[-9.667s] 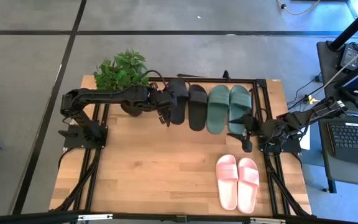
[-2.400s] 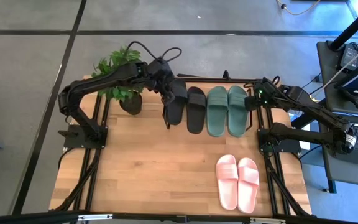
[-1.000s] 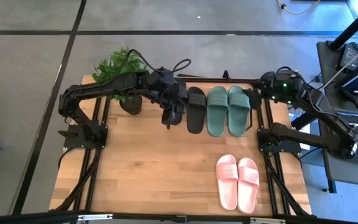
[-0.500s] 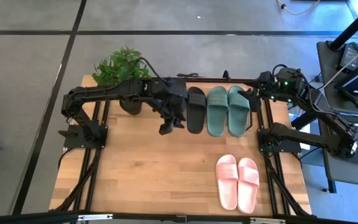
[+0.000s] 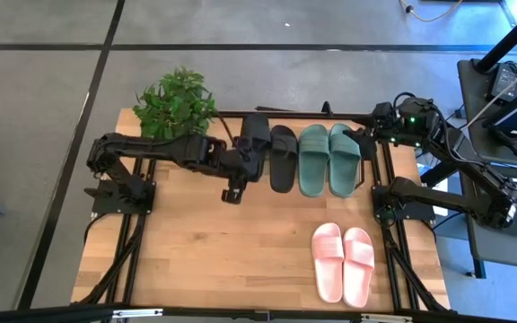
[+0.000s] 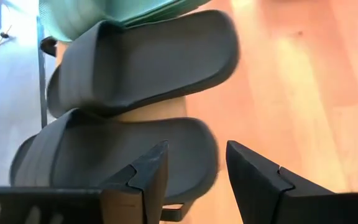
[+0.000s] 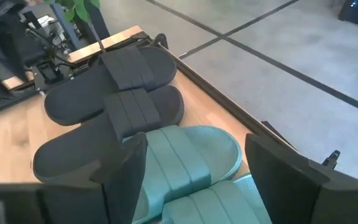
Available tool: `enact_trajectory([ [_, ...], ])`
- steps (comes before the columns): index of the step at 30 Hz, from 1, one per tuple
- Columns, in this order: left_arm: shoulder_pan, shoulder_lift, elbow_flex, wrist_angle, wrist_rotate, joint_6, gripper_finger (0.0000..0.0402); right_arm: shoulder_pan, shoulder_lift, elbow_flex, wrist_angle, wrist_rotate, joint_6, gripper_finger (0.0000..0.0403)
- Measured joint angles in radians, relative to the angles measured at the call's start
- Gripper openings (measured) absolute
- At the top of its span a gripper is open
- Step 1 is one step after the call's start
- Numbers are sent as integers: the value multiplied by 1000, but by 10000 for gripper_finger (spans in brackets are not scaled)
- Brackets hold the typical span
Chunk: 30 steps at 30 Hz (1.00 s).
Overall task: Pick and place slides into the shelf
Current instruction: Put the black slides on the shelf
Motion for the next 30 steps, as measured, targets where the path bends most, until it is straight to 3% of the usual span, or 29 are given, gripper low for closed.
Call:
enact_trajectory([
  [4,-56,4,0,-10,-39,0,153,0,2,0,4,1,26,271],
  [10,-118,18,-11,-32,-240,31,153,0,2,0,5,1,55,271],
  [26,-169,39,-190,10,-352,-56,153,0,2,-1,4,0,80,271],
  [30,-192,39,-214,35,-430,-56,153,0,2,-1,4,0,80,271],
])
